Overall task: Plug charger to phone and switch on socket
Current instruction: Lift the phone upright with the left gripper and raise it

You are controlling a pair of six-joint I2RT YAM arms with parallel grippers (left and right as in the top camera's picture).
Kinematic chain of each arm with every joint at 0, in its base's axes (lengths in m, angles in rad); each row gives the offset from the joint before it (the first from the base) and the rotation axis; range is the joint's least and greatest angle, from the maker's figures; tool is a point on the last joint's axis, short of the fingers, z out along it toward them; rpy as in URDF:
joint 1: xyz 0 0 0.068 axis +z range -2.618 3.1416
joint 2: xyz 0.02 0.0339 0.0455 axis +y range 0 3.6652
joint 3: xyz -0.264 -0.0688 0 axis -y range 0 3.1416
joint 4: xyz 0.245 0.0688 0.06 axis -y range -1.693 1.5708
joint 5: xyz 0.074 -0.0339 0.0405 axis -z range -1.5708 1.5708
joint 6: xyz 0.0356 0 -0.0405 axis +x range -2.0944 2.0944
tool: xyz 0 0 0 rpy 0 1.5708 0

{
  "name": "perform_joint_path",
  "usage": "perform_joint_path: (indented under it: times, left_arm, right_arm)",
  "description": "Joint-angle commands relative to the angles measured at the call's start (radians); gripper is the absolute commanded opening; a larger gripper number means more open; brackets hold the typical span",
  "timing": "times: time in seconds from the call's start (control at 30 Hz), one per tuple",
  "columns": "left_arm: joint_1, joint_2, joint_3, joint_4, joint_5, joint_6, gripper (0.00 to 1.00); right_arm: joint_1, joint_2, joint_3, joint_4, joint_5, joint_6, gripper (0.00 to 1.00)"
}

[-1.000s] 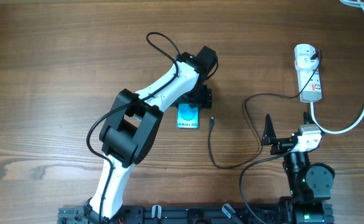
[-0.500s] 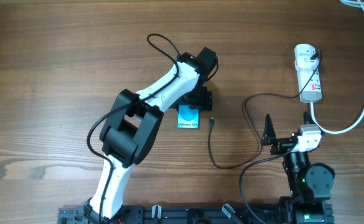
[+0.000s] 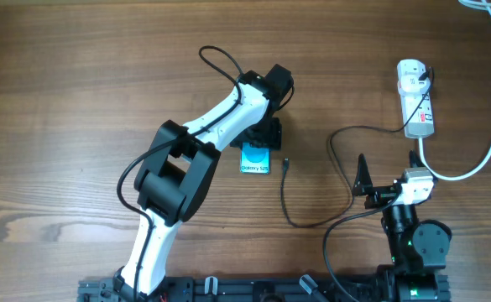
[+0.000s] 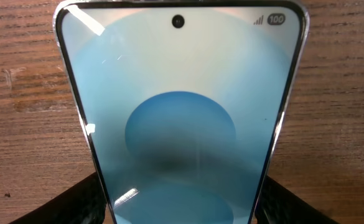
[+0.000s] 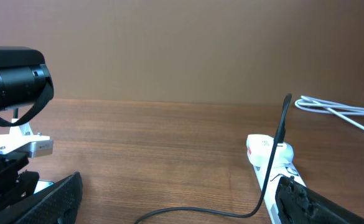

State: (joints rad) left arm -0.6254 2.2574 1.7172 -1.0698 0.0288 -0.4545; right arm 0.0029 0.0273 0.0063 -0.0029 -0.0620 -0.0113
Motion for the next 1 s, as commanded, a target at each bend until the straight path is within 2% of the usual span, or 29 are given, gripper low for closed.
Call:
perform_joint_path:
  times: [0.0, 0.2, 0.33, 0.5, 0.6, 0.7, 0.83, 0.97]
  left_arm:
    - [0.013, 0.018, 0.000, -0.024, 0.019, 0.001, 0.70]
    - [0.045, 0.018, 0.175, -0.187, 0.058, 0.002, 0.68]
    - [0.061, 0.007, 0.254, -0.232, 0.179, 0.002, 0.68]
    - [0.108, -0.028, 0.281, -0.232, 0.520, 0.002, 0.70]
    - [0.151, -0.040, 0.281, -0.233, 0.783, 0.002, 0.69]
    - [0.208, -0.040, 0.281, -0.230, 1.118, 0.005, 0.67]
    - [0.251, -0.040, 0.281, -0.228, 1.365, 0.005, 0.65]
    - [0.285, -0.040, 0.280, -0.229, 1.499, 0.005, 0.65]
  right_arm:
    - [-0.003, -0.003, -0.001, 0.003, 0.007, 0.014, 1.00]
    - [-0.003, -0.003, -0.001, 0.003, 0.006, 0.014, 1.00]
    - [-0.003, -0.003, -0.001, 0.003, 0.007, 0.014, 1.00]
    - [-0.003, -0.003, -0.001, 0.003, 0.006, 0.014, 1.00]
    - [-0.003, -0.003, -0.001, 0.003, 0.006, 0.014, 1.00]
    - [-0.003, -0.003, -0.001, 0.003, 0.007, 0.014, 1.00]
    - [-0.003, -0.003, -0.001, 0.003, 0.006, 0.014, 1.00]
    - [-0.003, -0.003, -0.001, 0.003, 0.007, 0.014, 1.00]
